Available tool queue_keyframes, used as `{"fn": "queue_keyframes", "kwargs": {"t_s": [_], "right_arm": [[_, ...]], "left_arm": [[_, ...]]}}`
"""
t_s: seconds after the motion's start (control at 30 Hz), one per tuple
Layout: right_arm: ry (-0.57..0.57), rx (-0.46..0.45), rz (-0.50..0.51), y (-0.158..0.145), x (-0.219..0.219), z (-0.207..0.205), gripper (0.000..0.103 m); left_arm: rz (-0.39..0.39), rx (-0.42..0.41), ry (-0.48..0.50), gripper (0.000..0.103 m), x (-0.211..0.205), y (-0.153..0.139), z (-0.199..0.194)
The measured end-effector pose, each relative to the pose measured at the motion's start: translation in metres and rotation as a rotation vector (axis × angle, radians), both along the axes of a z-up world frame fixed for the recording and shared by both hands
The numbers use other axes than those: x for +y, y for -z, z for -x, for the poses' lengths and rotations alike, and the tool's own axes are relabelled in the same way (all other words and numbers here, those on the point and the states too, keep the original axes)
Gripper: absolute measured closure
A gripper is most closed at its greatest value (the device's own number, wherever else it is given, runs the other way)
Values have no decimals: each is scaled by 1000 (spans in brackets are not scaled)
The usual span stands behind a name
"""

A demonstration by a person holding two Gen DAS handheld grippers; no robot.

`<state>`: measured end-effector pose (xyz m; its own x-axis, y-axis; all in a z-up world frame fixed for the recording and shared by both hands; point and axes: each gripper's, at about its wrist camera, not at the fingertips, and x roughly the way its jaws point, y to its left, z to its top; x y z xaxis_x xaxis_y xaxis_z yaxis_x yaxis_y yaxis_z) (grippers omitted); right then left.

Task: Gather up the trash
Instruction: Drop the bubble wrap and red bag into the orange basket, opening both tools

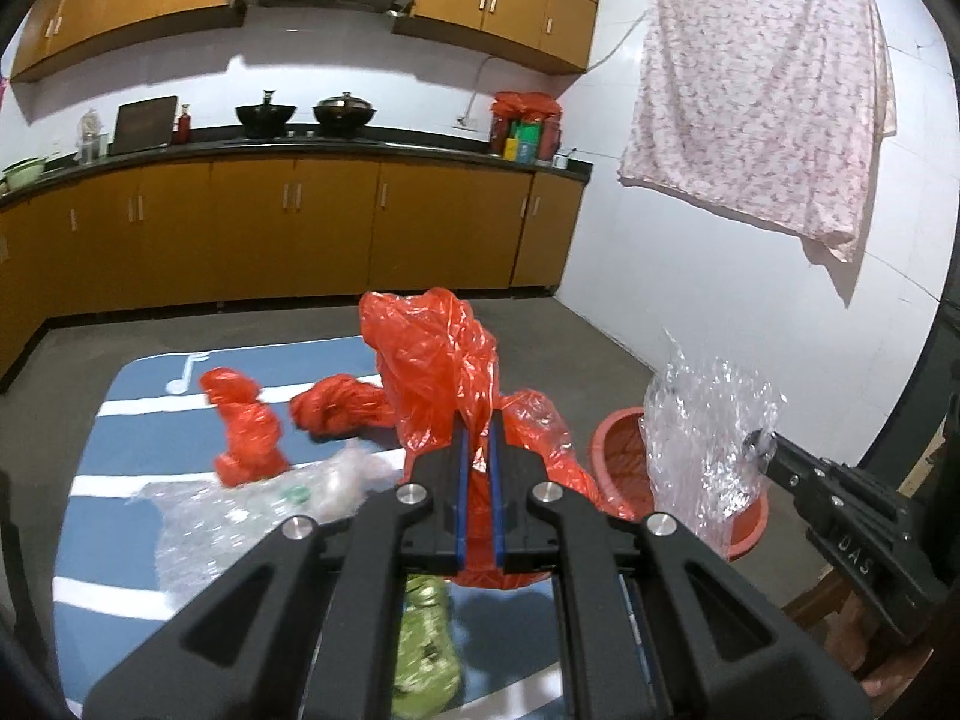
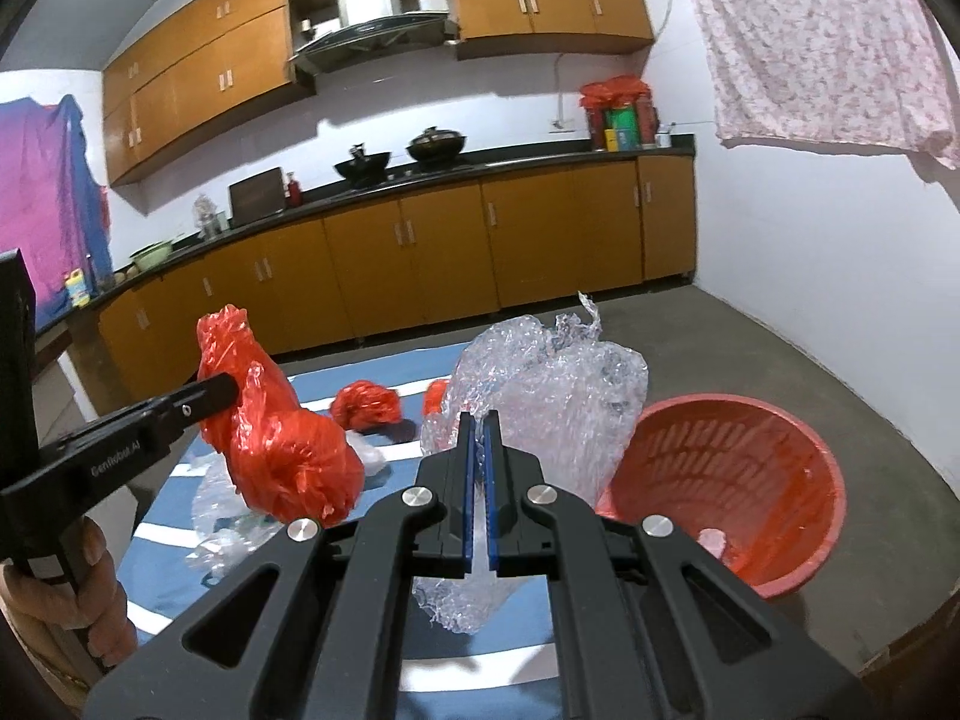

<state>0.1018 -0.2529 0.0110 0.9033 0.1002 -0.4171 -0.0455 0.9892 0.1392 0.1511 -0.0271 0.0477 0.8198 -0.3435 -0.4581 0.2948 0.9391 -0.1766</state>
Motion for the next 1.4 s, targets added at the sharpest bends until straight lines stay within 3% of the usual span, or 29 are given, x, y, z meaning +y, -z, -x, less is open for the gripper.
{"fn": "queue_keyframes", "kwargs": {"t_s": [0.63, 1.13, 1.23, 1.3, 1.4], "right_arm": [[206, 35, -14, 20, -101, -30, 100], [234, 78, -75, 45, -146, -56, 100], [217, 89, -82, 48, -147, -59, 99], [217, 93, -88, 50, -150, -59, 99], [231, 107, -111, 54, -155, -55, 93]], "left_arm": [[-20, 33, 208, 96, -130, 30, -64], [-88, 92, 313, 94, -215, 77, -111], [-84, 112, 323, 89, -222, 83, -117], [-88, 118, 324, 70, -225, 85, -119], [-94, 124, 314, 62, -224, 90, -120]]}}
